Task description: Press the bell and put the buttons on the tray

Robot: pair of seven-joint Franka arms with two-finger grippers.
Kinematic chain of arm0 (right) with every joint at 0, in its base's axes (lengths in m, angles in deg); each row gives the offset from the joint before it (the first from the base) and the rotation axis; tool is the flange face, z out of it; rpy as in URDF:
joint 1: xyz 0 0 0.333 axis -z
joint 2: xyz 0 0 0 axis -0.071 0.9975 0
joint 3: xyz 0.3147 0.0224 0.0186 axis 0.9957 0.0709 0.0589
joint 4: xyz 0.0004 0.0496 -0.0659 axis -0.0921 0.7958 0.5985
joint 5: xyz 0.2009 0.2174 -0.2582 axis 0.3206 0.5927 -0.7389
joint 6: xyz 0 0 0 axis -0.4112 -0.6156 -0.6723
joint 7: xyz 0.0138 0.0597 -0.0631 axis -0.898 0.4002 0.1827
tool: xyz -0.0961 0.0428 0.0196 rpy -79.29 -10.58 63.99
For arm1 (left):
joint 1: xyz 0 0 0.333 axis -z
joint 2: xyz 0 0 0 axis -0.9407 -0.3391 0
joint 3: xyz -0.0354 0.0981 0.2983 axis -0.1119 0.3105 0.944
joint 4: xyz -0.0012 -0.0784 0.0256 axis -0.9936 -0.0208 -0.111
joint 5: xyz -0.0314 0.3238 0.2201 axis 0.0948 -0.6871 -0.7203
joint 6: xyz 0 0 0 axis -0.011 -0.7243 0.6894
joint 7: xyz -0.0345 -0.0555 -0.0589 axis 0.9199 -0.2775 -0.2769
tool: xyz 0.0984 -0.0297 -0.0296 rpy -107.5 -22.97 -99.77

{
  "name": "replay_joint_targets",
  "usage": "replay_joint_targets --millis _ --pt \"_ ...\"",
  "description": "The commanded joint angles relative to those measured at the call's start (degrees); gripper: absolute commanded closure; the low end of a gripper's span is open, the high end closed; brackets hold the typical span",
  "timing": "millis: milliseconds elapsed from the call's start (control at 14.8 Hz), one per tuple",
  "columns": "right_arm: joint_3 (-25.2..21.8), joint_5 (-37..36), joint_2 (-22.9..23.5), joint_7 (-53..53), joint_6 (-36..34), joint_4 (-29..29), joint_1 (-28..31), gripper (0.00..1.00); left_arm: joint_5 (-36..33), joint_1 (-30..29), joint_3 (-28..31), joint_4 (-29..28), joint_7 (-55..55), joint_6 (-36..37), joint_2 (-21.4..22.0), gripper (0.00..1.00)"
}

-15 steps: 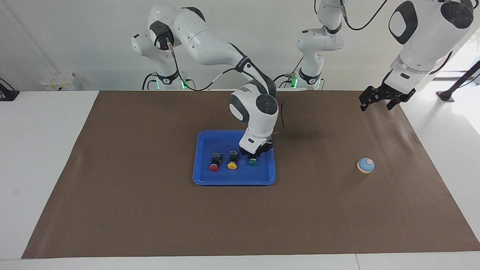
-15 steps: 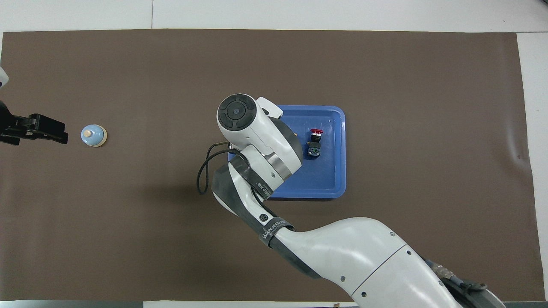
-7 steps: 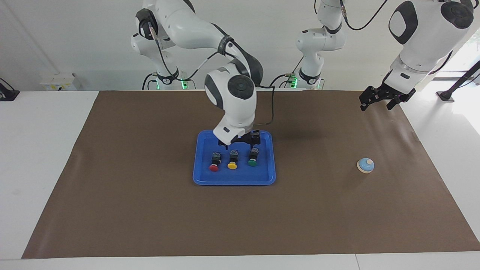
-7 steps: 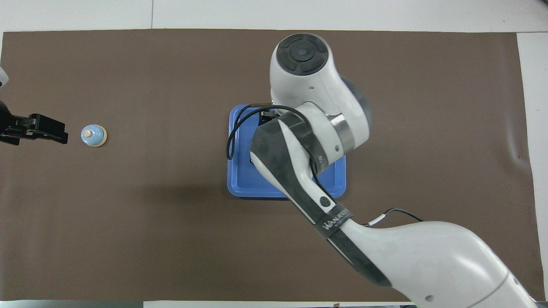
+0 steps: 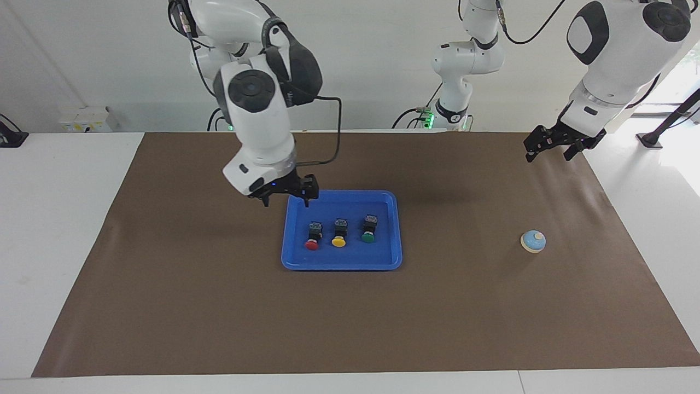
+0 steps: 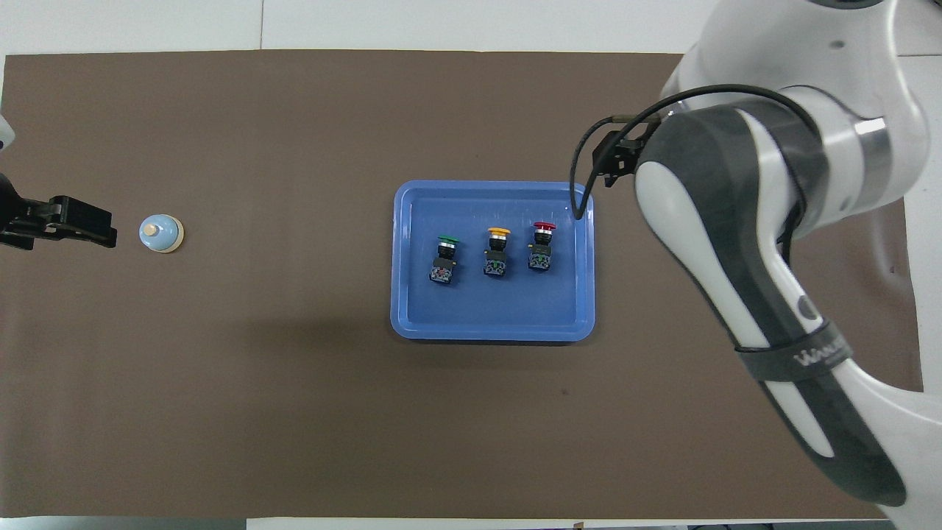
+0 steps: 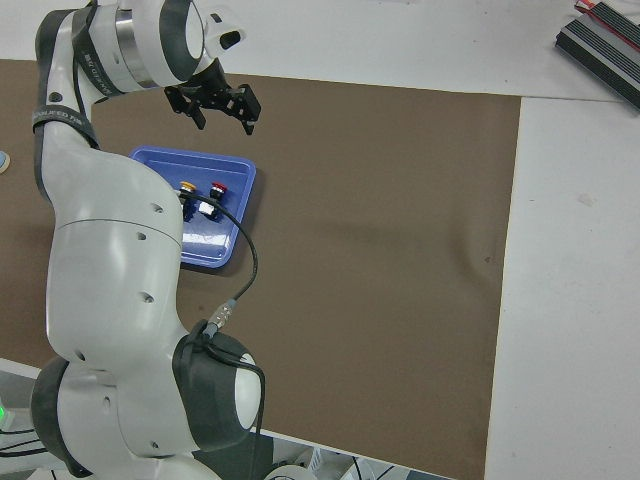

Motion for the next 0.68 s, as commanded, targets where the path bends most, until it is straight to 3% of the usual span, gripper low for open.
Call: replay_joint_targets --millis 0,270,608 --pt "0.6 1.5 -3.4 -8.5 -1.6 2.6 5.4 0.00 0.0 0.1 0.2 -1.0 -0.6 -0.1 1.0 0.00" --pt "0.6 1.4 -8.6 -13.6 -5.4 4.2 9.9 0.00 0.0 0.0 0.2 -1.0 -0.6 -0.1 1.0 0.00" --pt "0.7 1.3 -25.1 -15.6 -5.5 18.5 14.4 0.00 0.1 0.1 0.2 -1.0 -0.6 -0.1 1.0 0.00"
